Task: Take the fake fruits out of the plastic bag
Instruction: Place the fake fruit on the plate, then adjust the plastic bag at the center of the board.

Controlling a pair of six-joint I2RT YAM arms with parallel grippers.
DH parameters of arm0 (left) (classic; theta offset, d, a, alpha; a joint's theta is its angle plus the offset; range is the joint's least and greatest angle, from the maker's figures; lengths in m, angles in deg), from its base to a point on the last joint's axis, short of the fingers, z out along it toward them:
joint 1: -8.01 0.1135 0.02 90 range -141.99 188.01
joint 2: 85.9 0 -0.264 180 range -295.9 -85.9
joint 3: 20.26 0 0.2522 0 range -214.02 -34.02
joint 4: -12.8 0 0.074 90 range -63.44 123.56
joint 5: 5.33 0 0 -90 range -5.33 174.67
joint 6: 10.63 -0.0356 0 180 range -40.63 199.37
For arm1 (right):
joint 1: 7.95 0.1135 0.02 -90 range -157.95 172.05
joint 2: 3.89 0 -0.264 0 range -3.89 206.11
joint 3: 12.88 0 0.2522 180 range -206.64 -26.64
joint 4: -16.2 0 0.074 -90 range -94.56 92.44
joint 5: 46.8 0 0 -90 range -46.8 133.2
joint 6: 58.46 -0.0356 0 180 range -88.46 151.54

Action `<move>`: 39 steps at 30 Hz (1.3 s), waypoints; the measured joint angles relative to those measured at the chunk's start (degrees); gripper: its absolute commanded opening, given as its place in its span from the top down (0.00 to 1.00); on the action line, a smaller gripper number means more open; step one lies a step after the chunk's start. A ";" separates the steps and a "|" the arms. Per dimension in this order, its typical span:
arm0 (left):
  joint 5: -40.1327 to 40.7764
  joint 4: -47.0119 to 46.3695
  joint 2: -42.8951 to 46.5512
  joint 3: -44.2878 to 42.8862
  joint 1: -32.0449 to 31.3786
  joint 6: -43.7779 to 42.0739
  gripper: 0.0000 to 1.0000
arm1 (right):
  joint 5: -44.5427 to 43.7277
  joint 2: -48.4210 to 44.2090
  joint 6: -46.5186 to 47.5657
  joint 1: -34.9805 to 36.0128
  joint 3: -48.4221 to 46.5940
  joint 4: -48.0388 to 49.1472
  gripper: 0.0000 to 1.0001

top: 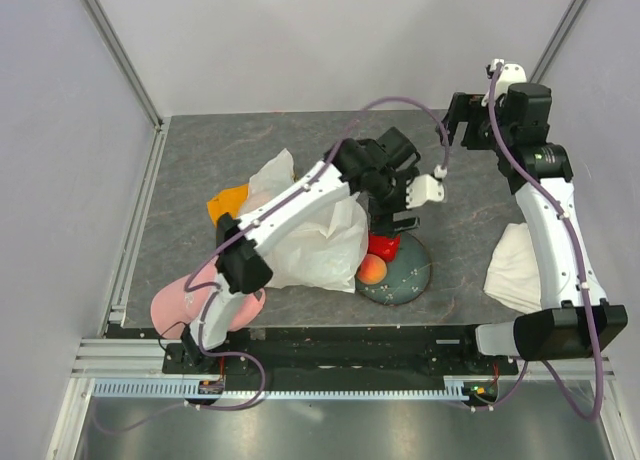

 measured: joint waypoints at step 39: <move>10.67 1.68 -7.04 -7.72 36.11 28.52 0.26 | 6.40 22.97 -12.76 26.45 0.46 0.74 0.11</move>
